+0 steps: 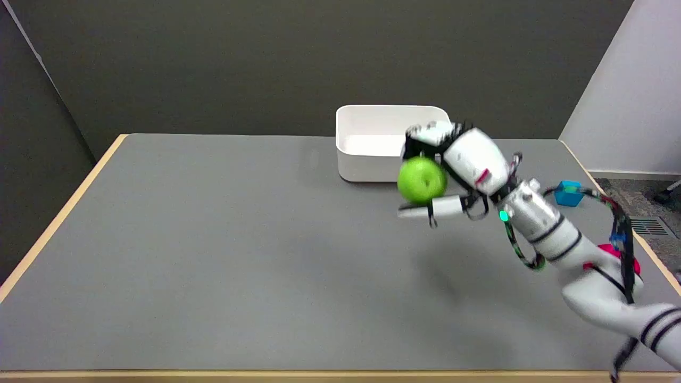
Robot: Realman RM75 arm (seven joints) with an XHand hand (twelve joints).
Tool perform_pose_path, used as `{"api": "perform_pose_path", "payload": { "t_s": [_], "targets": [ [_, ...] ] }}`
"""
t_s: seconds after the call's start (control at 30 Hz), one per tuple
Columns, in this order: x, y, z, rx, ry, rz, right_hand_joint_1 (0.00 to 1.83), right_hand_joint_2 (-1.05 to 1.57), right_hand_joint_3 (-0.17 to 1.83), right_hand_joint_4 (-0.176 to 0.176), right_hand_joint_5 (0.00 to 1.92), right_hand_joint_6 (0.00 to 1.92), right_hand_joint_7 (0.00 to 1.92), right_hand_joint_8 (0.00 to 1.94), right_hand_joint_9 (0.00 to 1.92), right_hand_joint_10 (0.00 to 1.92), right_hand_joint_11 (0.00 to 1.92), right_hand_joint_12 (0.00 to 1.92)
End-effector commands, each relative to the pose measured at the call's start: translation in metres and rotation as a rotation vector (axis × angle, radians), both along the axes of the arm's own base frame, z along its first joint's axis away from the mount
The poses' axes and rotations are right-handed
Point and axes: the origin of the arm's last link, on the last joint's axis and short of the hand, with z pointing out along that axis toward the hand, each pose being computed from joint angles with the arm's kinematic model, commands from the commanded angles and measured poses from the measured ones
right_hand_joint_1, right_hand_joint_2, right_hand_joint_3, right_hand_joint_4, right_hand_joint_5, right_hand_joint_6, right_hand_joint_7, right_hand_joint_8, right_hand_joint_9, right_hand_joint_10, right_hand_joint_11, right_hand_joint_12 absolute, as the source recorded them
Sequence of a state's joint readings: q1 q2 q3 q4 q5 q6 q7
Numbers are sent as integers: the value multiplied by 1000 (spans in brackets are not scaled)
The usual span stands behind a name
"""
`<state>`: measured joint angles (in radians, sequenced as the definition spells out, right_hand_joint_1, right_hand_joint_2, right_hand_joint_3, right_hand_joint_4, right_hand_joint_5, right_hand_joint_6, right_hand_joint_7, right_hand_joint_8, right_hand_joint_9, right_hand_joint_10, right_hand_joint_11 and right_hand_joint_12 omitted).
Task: Place the green apple into the white box.
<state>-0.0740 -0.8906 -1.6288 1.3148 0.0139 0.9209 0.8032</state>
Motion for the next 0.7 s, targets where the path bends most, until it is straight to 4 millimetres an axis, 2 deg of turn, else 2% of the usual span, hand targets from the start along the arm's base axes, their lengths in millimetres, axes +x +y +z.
{"api": "perform_pose_path", "payload": {
  "t_s": [0.03, 0.23, 0.3, 0.4, 0.53, 0.7],
  "targets": [
    [91, -121, -2, -231, -46, 125, 1155, 1123, 419, -176, 601, 1606, 654, 1636, 825, 1871, 596, 1921],
    [85, -180, 10, -317, -90, 11, 1155, 1124, 416, -176, 601, 1605, 653, 1636, 825, 1872, 598, 1921],
    [72, -199, 17, -356, -97, -64, 1154, 1127, 414, -176, 599, 1607, 651, 1639, 824, 1875, 595, 1921],
    [54, -217, 23, -404, -98, -153, 1152, 1132, 410, -176, 593, 1613, 646, 1645, 822, 1881, 589, 1921],
    [34, -227, 33, -472, -104, -260, 1142, 1153, 396, -176, 570, 1642, 624, 1675, 811, 1902, 551, 1921],
    [20, -226, 41, -513, -110, -320, 1120, 1211, 340, -176, 522, 1689, 576, 1729, 783, 1921, 366, 1921]
  ]
}}
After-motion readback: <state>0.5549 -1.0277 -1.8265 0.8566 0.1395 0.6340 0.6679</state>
